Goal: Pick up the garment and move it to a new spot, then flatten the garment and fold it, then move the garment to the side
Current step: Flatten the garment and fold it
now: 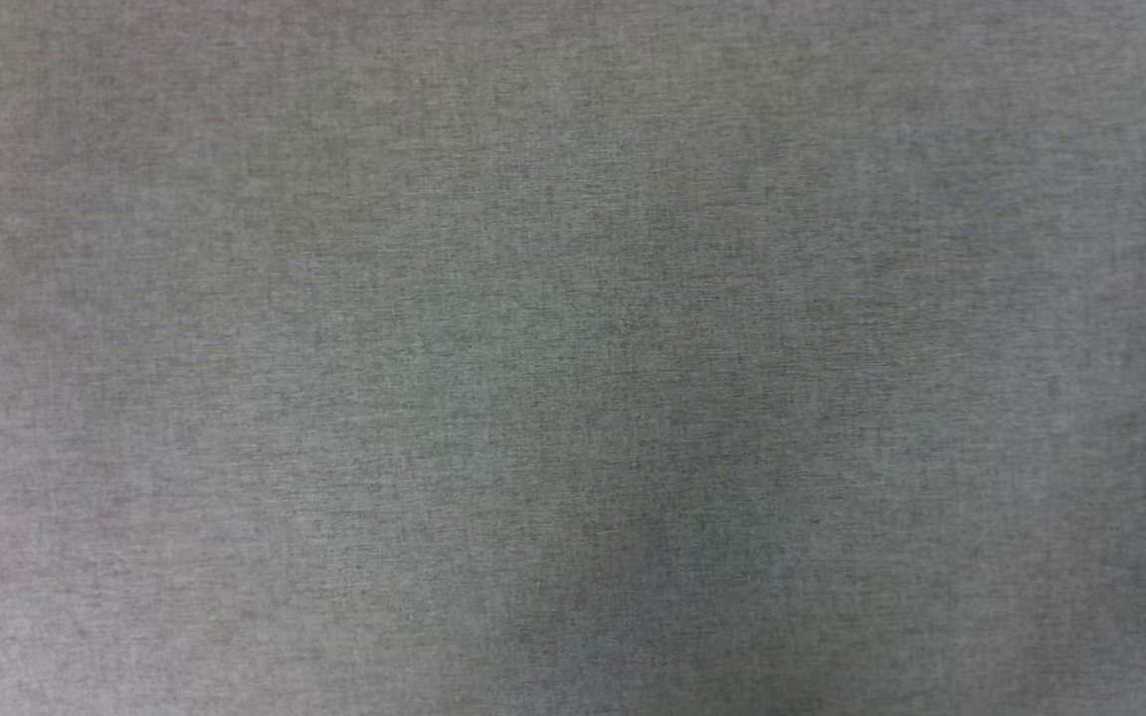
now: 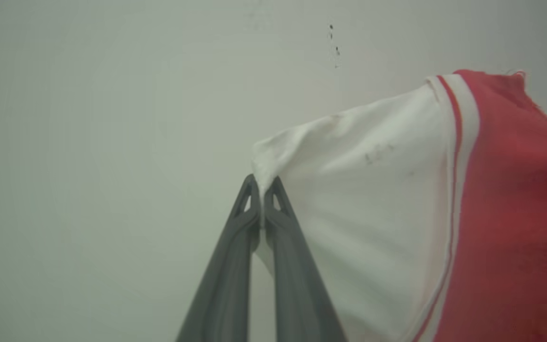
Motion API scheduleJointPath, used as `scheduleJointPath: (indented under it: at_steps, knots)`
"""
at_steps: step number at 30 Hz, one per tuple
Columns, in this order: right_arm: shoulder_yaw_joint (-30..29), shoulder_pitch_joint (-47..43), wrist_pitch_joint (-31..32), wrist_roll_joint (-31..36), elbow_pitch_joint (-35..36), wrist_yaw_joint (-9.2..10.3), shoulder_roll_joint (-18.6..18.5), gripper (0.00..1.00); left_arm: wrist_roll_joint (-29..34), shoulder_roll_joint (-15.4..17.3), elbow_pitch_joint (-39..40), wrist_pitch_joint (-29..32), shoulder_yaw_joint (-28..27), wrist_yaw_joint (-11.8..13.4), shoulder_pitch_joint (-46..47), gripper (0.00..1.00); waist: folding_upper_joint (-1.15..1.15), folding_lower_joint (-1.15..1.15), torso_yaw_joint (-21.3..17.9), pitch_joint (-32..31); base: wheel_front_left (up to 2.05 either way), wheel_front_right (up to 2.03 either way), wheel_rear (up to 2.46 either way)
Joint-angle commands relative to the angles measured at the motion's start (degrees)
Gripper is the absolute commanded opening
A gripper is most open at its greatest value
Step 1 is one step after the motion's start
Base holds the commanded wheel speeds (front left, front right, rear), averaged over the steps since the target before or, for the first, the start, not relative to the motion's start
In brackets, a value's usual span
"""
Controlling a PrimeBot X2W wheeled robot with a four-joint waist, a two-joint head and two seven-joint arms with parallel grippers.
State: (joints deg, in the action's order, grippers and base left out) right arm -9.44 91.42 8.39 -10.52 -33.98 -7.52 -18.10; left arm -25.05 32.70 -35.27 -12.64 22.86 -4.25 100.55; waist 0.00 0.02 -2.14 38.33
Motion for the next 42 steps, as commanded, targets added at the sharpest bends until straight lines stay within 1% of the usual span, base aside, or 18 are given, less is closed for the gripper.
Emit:
scheduleJointPath:
  at_steps: [1,3,7,9,10,11,15,16,17,19,22,26,30,36,37,42]
  knots:
    - [0.7,-1.9,-1.0,0.6,-1.0,0.06,0.1,0.00,-0.3,-0.5,-1.1,-0.7,0.6,-0.5,-2.7,0.00,0.00,-0.02,0.4,0.2,0.00,0.00,0.00]
    - [1.9,-4.1,-2.1,0.7,-2.4,0.06,-0.1,0.00,-0.4,-1.4,-2.2,-1.4,1.5,-1.0,-5.5,0.00,0.00,-0.02,0.8,-0.1,0.00,0.00,0.00]
    - [3.9,-9.3,-3.2,-1.3,-4.3,0.06,-0.6,0.00,-1.1,-2.8,-3.2,-2.3,2.6,-1.5,-13.2,0.00,0.00,-0.02,1.6,-2.0,0.00,0.00,0.00]
    - [4.3,-13.1,-3.2,-3.3,-5.2,0.06,-0.6,0.00,-1.8,-3.9,-3.2,-2.5,2.4,-1.1,-17.8,0.00,0.00,-0.02,2.1,-3.5,0.00,0.00,0.00]
    - [4.3,-13.1,-3.2,-3.3,-5.2,0.06,-0.6,0.00,-1.8,-3.9,-3.2,-2.5,2.4,-1.1,-17.8,0.00,0.00,-0.02,2.1,-3.5,0.00,0.00,0.00]
    - [5.4,-17.5,-3.5,-5.4,-5.3,0.05,-0.7,0.00,-2.1,-5.1,-2.3,-2.6,2.3,-0.9,-23.5,0.00,0.00,-0.02,2.4,-5.6,0.00,0.00,0.00]
    - [7.5,-27.1,-3.6,-9.8,-3.2,0.06,-1.5,0.00,-2.0,-6.1,2.0,-2.6,1.8,-0.1,-35.5,0.00,0.00,-0.02,2.7,-10.0,0.00,0.00,0.00]
    - [7.5,-27.1,-3.6,-9.8,-3.2,0.06,-1.5,0.00,-2.0,-6.1,2.0,-2.6,1.8,-0.1,-35.5,0.00,0.00,-0.02,2.7,-10.0,0.00,0.00,0.00]
    - [8.2,-29.6,-3.3,-10.9,-2.3,0.05,-2.0,0.00,-1.9,-6.1,3.2,-2.6,2.0,0.3,-38.6,0.00,0.00,-0.02,2.8,-11.1,0.00,0.00,0.00]
    - [9.0,-34.9,-2.8,-13.3,-0.4,0.06,-2.9,0.00,-2.0,-5.6,5.5,-2.6,2.1,0.7,-44.6,0.00,0.00,-0.02,3.1,-13.5,0.00,0.00,0.00]
    - [11.0,-43.4,-1.3,-16.5,3.1,0.06,-4.5,0.00,-2.8,-4.1,8.2,-2.5,2.6,0.9,-53.6,0.00,0.00,-0.02,3.1,-17.0,0.00,0.00,0.00]
    - [12.4,-54.7,1.0,-20.2,7.9,0.06,-7.3,0.00,-3.6,-1.8,11.9,-0.1,5.1,0.4,-64.8,0.00,0.00,-0.02,3.4,-21.2,0.00,0.00,0.00]
    - [12.7,-64.5,3.3,-23.2,12.0,0.06,-9.5,0.00,-5.1,0.1,16.5,2.8,6.6,1.3,-74.4,0.00,0.00,-0.02,3.5,-24.3,0.00,0.00,0.00]
    - [14.4,-77.0,6.1,-23.8,16.1,0.07,-13.3,0.00,-5.6,2.6,20.7,6.3,9.1,3.0,-84.6,0.00,0.00,-0.02,3.7,-28.0,0.00,0.00,0.00]
    - [14.4,-80.0,7.1,-24.5,17.1,0.07,-14.1,0.00,-6.2,3.5,21.7,6.9,9.0,3.7,-86.9,0.00,0.00,-0.02,3.5,-29.1,0.00,0.00,0.00]
    - [13.2,-86.2,10.2,-25.0,20.3,0.08,-16.9,0.00,-8.3,6.0,24.2,7.1,7.0,6.0,-92.1,0.00,0.00,-0.02,3.1,-31.7,0.00,0.00,0.00]
